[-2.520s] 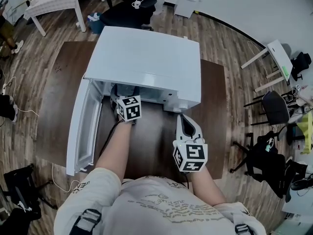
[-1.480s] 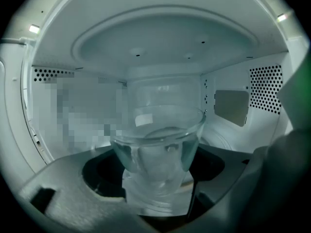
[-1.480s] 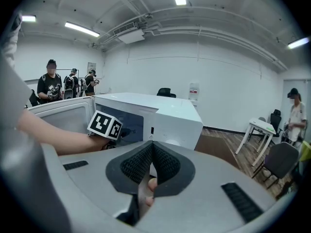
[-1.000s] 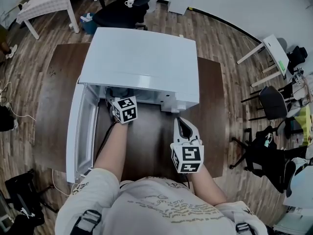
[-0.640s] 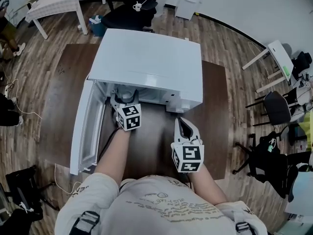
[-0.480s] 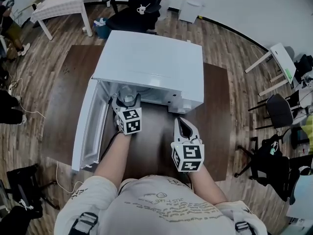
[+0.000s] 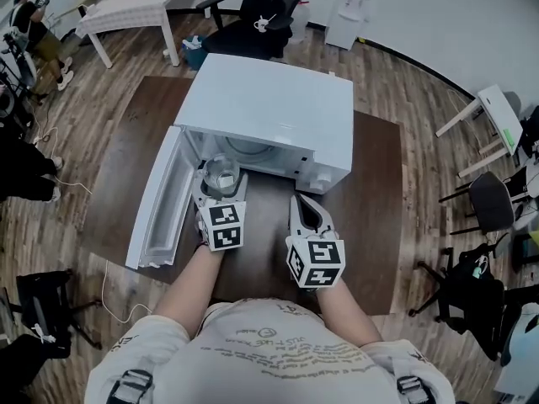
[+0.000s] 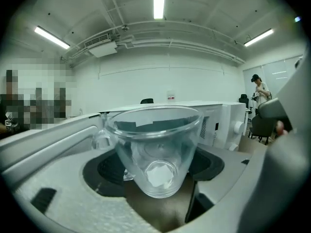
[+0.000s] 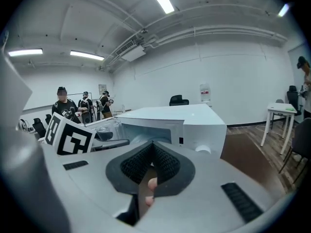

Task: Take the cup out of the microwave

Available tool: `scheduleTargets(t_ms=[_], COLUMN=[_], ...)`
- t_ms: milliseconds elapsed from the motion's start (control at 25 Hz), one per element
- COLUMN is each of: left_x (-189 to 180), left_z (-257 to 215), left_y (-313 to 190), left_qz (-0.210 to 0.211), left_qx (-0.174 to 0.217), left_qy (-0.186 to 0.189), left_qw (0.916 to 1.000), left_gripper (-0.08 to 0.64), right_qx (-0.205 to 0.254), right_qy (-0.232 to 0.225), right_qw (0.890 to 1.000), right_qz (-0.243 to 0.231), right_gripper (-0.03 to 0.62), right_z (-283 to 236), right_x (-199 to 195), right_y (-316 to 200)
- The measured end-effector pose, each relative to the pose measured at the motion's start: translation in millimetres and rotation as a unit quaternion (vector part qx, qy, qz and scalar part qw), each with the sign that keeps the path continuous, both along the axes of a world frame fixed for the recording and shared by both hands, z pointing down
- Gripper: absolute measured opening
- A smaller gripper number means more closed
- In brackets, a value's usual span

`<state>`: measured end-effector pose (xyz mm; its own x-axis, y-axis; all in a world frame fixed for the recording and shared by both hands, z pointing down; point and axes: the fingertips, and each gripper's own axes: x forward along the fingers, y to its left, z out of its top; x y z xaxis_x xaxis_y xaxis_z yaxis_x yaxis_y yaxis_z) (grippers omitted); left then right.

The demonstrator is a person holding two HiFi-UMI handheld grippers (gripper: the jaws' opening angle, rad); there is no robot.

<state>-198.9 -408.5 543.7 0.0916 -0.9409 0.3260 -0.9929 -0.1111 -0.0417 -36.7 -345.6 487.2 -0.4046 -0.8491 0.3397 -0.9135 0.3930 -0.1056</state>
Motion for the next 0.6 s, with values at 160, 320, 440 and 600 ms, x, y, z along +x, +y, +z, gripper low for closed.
scheduleTargets(t_ms=[160, 320, 440, 600], left_x=[10, 19, 24, 31], left_z=[-15, -16, -13, -9], left_y=[29, 57, 75, 92], left_qz=[0.016, 0.025, 0.025, 0.027], left_qx=[-0.002, -0.008, -0.019, -0.032], left_qy=[-0.014, -0.013, -0.007, 0.003], left_qw=[0.9998, 0.9996, 0.9995, 0.9991], left_gripper=[0.383, 0.383, 0.383, 0.383], right_qx=[0.007, 0.008, 0.011, 0.015], right_qy=[-0.007, -0.008, -0.006, -0.003], right_qw=[1.0, 1.0, 1.0, 0.999], right_qz=[-0.009, -0.019, -0.029, -0.04], right_gripper=[0.014, 0.014, 0.014, 0.014], right_z=[0, 1, -1, -3], right_x=[-4, -6, -10, -13], right_y=[3, 5, 6, 10])
